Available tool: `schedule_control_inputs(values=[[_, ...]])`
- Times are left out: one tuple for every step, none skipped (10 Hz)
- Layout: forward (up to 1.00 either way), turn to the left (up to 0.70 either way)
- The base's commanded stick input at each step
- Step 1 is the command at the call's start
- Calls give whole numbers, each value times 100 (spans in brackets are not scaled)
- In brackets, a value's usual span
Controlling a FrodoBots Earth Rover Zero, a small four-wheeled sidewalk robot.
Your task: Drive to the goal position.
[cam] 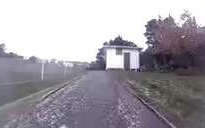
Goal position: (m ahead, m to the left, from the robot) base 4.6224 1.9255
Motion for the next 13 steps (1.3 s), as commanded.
schedule_control_inputs(values=[[70,0],[70,0],[70,0],[70,0],[70,0],[70,0],[70,0],[70,0],[70,0],[70,0],[70,0],[70,0],[70,0]])
